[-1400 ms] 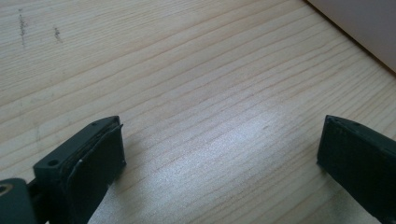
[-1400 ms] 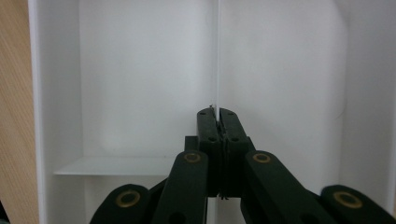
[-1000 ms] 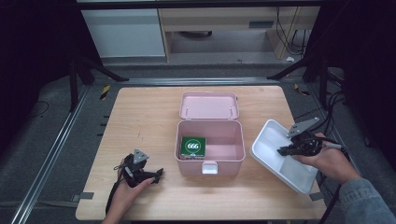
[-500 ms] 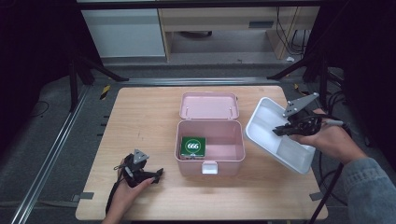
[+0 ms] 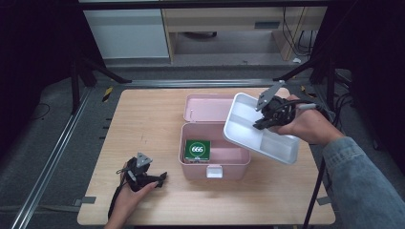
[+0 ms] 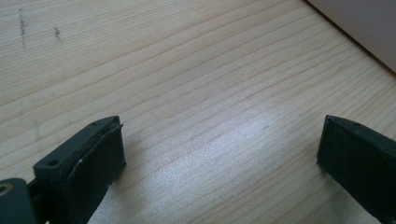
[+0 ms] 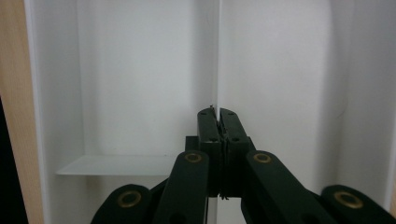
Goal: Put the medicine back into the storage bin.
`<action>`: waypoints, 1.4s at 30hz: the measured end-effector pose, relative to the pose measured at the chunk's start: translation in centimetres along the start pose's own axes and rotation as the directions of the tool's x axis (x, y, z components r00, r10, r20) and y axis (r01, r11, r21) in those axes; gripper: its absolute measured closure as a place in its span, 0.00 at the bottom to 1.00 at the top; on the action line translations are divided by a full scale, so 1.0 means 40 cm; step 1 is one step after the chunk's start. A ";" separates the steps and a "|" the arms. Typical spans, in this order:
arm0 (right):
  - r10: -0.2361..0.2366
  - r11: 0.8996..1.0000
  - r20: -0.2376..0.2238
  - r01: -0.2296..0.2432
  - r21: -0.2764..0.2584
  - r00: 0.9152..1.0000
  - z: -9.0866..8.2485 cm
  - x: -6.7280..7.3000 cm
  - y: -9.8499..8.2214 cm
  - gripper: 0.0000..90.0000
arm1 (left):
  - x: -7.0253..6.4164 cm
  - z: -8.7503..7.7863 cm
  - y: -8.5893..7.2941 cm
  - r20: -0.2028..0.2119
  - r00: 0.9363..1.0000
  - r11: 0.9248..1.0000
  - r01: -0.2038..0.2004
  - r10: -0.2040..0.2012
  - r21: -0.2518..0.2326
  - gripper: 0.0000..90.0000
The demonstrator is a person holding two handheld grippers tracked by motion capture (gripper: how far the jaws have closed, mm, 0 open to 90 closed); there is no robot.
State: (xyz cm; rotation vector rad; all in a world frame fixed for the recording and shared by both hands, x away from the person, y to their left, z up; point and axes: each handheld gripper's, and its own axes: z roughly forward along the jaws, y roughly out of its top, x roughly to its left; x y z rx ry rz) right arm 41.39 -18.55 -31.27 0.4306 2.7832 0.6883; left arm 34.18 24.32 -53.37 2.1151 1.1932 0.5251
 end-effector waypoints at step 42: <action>-0.183 0.981 -0.119 0.190 0.047 0.976 0.160 0.055 0.239 1.00 | 0.000 0.000 0.000 0.001 1.000 1.000 0.000 0.000 0.000 0.00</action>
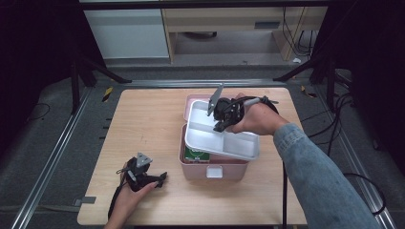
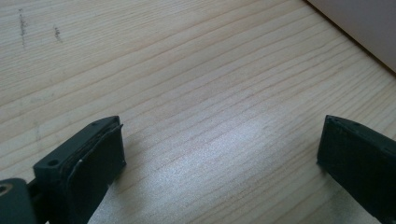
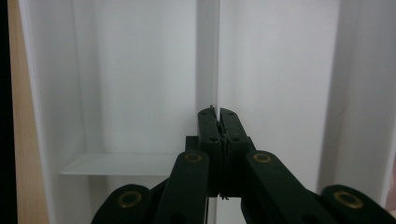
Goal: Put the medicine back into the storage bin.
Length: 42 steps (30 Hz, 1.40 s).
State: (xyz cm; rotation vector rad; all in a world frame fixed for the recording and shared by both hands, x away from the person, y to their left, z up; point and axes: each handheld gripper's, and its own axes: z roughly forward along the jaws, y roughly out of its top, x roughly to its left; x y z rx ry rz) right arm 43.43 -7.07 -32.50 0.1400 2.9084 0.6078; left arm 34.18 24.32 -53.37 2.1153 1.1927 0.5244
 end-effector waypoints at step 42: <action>-0.013 1.000 -0.086 0.014 0.016 0.996 0.155 0.007 -0.001 0.85 | -0.011 -0.024 0.067 0.056 0.998 0.999 -0.031 0.033 -0.032 0.03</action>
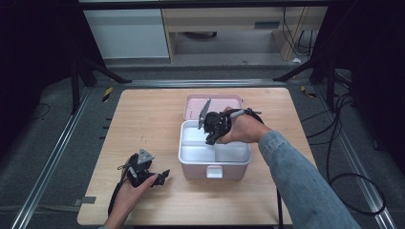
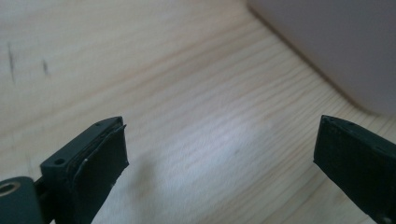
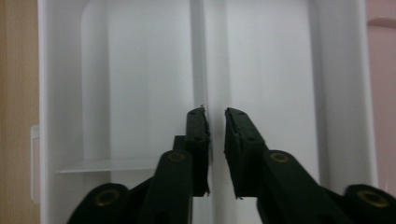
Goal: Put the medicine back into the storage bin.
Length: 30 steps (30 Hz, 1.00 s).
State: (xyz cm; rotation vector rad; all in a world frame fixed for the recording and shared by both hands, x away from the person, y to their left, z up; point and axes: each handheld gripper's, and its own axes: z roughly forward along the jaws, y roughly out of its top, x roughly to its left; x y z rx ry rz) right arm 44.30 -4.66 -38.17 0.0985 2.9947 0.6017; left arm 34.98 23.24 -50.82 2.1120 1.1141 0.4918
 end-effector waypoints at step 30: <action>0.679 0.727 0.309 -0.552 -0.408 0.665 -0.092 -0.193 -0.263 0.63 | 0.129 0.102 0.447 -0.050 0.997 0.997 0.059 -0.061 -0.049 0.21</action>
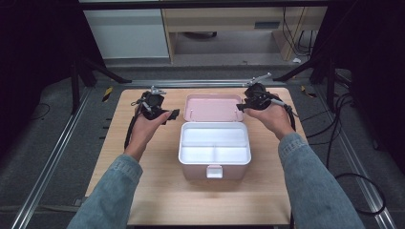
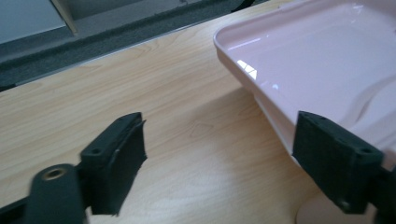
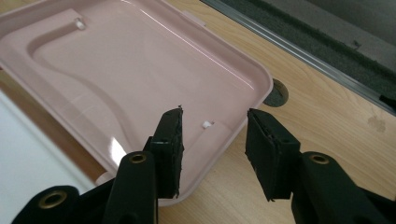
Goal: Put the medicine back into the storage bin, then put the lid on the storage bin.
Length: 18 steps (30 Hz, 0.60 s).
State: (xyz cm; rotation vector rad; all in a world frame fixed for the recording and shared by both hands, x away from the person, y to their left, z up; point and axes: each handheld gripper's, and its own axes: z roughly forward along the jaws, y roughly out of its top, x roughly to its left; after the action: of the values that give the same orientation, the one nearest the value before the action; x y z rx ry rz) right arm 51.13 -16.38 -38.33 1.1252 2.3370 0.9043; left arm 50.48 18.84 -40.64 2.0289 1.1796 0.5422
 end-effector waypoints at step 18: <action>0.121 0.992 0.042 -0.122 0.023 0.992 0.107 -0.036 0.000 0.60 | -0.020 0.127 0.065 -0.011 0.998 0.998 0.059 -0.058 0.038 0.48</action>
State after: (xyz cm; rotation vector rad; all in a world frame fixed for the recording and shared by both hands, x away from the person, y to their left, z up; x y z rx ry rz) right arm 54.49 -15.89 -41.30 1.2967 2.2736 0.8876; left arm 54.91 15.42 -41.99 2.0189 1.2597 0.5051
